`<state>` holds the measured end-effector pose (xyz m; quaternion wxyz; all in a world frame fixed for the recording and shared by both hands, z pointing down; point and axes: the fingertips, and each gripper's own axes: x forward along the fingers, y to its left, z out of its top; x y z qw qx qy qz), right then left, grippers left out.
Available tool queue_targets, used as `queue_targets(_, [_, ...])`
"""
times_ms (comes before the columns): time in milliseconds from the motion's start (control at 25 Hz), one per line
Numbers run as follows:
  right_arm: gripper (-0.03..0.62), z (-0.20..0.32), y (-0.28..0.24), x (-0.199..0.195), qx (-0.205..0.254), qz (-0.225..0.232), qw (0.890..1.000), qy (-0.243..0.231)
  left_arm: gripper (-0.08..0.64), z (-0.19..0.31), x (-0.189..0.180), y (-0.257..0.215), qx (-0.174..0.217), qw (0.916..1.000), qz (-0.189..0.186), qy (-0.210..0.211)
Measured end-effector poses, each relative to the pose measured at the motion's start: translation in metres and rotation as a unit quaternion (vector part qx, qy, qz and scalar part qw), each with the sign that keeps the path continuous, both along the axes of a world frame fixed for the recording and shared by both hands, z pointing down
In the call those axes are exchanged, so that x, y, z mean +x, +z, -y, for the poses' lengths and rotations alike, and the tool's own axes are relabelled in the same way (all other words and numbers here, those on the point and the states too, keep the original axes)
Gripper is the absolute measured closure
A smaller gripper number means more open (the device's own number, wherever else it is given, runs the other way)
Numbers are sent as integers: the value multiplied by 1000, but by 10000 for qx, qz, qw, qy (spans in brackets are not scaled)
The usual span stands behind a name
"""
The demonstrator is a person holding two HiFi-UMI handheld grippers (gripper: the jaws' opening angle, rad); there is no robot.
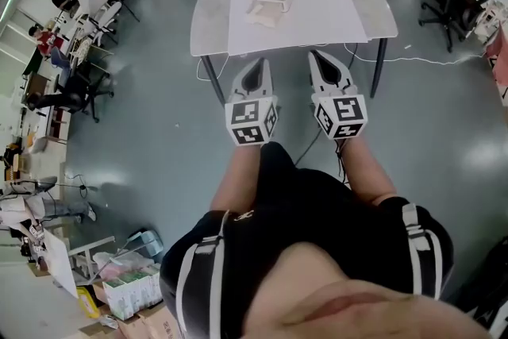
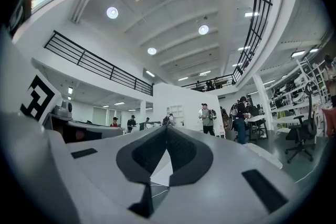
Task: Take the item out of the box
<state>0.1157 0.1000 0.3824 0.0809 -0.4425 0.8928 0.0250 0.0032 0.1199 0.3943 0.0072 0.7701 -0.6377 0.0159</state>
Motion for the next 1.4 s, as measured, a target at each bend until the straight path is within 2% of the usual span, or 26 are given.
queue_targets(400, [580, 30, 4, 3, 74, 11, 10000, 0, 548, 29, 3, 3, 135, 9999, -11, -3])
queue_targets(800, [580, 98, 9, -22, 123, -151, 9998, 38, 548, 85, -30, 7, 187, 9996, -197, -95])
queue_targets(1040, [580, 155, 21, -46, 35, -243, 9997, 18, 548, 149, -56, 20, 91, 9994, -310, -88])
queue_targets(1400, [580, 257, 10, -87, -24, -266, 9996, 58, 548, 268, -86, 9, -34, 9998, -168, 143])
